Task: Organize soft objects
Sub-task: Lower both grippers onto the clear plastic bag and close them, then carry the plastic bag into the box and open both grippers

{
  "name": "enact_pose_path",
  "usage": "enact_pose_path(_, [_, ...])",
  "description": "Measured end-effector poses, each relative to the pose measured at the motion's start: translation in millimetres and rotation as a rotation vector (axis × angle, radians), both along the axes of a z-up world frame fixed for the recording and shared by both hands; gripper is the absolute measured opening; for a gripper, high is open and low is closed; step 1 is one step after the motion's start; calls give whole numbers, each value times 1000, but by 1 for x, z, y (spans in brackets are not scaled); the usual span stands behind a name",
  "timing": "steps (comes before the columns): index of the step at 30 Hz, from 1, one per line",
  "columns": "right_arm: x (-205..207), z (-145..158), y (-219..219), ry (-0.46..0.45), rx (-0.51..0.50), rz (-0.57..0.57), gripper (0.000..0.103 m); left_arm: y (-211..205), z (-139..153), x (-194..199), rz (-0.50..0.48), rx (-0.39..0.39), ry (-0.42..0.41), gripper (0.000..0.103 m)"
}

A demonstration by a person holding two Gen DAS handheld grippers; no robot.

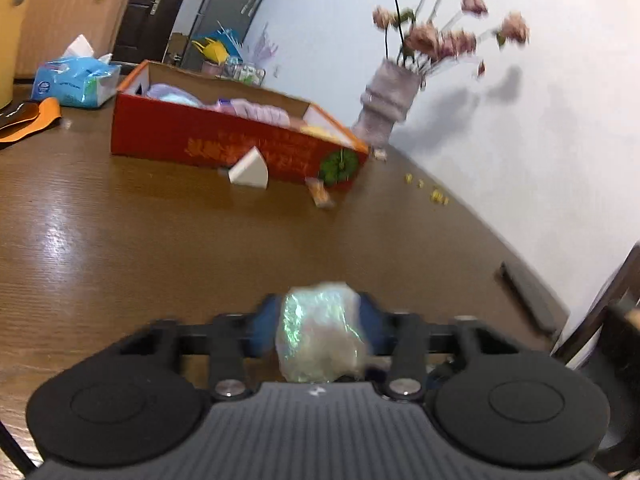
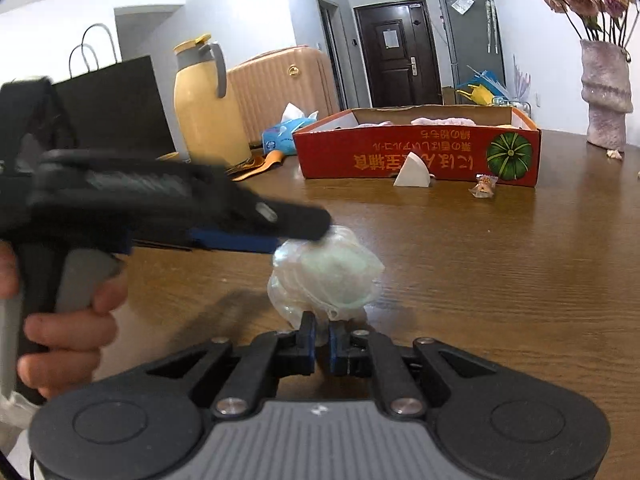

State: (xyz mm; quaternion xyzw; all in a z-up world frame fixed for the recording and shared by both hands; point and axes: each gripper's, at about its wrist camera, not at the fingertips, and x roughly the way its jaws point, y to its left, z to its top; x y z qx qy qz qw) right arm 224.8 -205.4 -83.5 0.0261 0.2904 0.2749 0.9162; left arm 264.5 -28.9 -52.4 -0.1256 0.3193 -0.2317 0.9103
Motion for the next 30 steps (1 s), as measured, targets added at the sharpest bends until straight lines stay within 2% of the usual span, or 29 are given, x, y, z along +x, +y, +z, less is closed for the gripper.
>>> enact_pose_path(4, [-12, 5, -17, -5, 16, -36, 27, 5, -4, -11, -18, -37, -12, 30])
enact_pose_path(5, [-13, 7, -24, -10, 30, -60, 28, 6, -6, -12, -19, -48, -8, 30])
enact_pose_path(7, [-10, 11, -41, 1, 114, -100, 31, 10, -10, -13, -15, -74, 9, 30])
enact_pose_path(10, [0, 14, -54, 36, 245, -114, 32, 18, -14, -11, -5, -118, 35, 29])
enact_pose_path(14, [21, 7, -46, 75, 281, -131, 32, 23, -16, -13, 2, -138, 49, 27])
enact_pose_path(16, [34, 2, -42, 121, 334, -115, 32, 26, -17, -13, 18, -135, 54, 25])
enact_pose_path(18, [44, -5, -41, 182, 387, -98, 32, 30, -19, -12, 27, -147, 72, 21])
enact_pose_path(20, [48, -12, -40, 224, 422, -90, 22, 34, -22, -11, 23, -166, 86, 20])
enact_pose_path(22, [50, -15, -41, 251, 457, -78, 18, 36, -24, -10, 22, -174, 89, 18])
enact_pose_path(30, [46, -2, -32, 205, 402, -100, 11, 34, -11, -2, -8, -171, 57, 15])
